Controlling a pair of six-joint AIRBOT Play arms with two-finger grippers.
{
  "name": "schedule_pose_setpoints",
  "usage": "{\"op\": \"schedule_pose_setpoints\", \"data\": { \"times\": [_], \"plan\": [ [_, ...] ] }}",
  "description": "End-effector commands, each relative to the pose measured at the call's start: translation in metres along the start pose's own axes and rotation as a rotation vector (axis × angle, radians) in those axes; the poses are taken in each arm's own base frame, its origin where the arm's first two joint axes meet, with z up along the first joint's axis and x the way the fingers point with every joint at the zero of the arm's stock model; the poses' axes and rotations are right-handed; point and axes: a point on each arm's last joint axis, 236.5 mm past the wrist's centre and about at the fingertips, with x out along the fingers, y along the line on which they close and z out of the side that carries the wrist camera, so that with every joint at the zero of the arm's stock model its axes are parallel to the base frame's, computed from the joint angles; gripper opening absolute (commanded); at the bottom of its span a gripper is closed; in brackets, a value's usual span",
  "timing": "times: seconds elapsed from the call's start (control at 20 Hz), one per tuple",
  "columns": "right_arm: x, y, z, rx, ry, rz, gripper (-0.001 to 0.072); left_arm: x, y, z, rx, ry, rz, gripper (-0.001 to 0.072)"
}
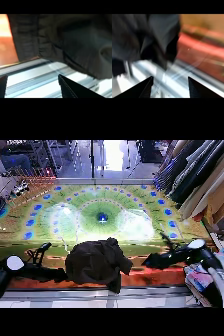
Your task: Fold the clothes and pants, and hang the long-sleeved shirts on hangers.
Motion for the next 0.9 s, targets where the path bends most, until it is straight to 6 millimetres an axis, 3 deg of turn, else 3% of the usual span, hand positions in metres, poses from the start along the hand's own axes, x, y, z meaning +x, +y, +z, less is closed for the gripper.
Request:
{"op": "schedule_pose_setpoints", "data": {
  "times": [0.0,0.1,0.25,0.4,0.65,0.7,0.75,0.8,0.85],
  "plan": [
    [0.055,0.014,-0.032,-0.041,0.093,0.039,0.0497,0.016,-0.003,-0.016,0.147,0.024,-0.046,0.0691],
    [0.080,0.028,-0.026,-0.102,0.070,0.023,0.0496,0.022,0.001,-0.018,0.176,0.017,-0.037,0.0691],
    [0.108,0.033,-0.011,-0.157,0.001,-0.040,0.0495,0.028,0.013,0.000,0.162,-0.063,0.007,0.0690],
    [0.127,0.042,-0.015,-0.159,0.031,-0.011,0.0483,0.040,0.018,-0.001,0.147,-0.023,-0.010,0.0689],
    [0.148,0.078,-0.012,-0.259,0.068,0.049,0.0446,0.063,0.015,0.000,0.125,0.016,-0.085,0.0685],
    [0.152,0.081,-0.010,-0.260,0.076,0.048,0.0405,0.066,0.017,0.001,0.113,0.015,-0.085,0.0631],
    [0.156,0.080,-0.009,-0.240,0.086,0.043,0.0335,0.067,0.018,0.004,0.103,0.007,-0.084,0.0501],
    [0.158,0.079,-0.008,-0.233,0.091,0.044,0.0185,0.068,0.018,0.008,0.097,-0.009,-0.081,0.0267],
    [0.157,0.081,-0.009,-0.235,0.097,0.049,0.0088,0.067,0.016,0.011,0.089,-0.022,-0.091,0.0112]
  ]
}}
